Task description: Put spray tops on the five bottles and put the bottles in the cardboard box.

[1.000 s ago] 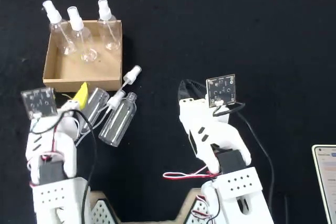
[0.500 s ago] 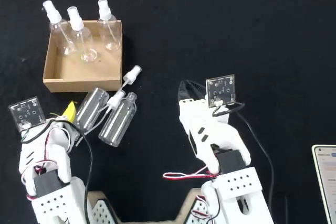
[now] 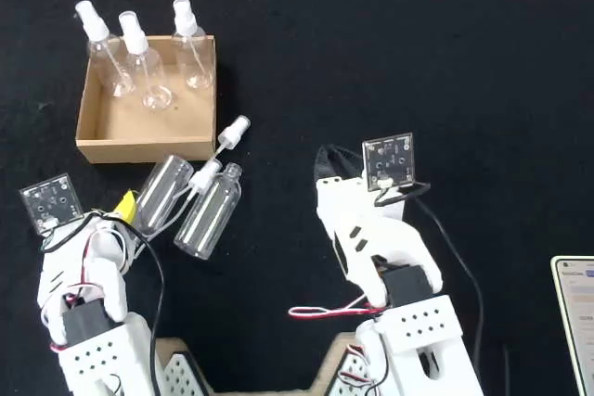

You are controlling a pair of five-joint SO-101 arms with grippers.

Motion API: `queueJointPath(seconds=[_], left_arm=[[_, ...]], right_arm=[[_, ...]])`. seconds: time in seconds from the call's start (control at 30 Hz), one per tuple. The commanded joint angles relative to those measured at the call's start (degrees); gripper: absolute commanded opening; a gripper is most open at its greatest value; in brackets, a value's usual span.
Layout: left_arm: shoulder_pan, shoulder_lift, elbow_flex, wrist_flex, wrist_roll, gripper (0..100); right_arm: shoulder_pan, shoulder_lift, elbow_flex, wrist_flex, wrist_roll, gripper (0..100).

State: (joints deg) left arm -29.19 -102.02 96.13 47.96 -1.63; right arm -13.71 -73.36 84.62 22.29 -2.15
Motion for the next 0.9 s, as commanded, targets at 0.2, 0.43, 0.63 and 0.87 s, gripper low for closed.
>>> queueJointPath(seconds=[0.2,0.43,0.63,0.87], left_arm=[[-0.22,-0.35,1.27,1.14,-0.44,29],[-0.66,-0.35,1.27,1.49,-0.44,29],[-0.66,-0.35,1.27,1.58,-0.44,29],[-0.57,-0.35,1.27,3.16,-0.53,29]], right_arm=[[0.53,-2.07,-0.66,-1.93,0.09,3.4],[0.44,-2.07,-0.57,-1.85,0.0,3.4],[0.35,-2.07,-0.4,-1.41,-0.09,3.4],[0.35,-2.07,-0.4,-1.41,-0.09,3.5]])
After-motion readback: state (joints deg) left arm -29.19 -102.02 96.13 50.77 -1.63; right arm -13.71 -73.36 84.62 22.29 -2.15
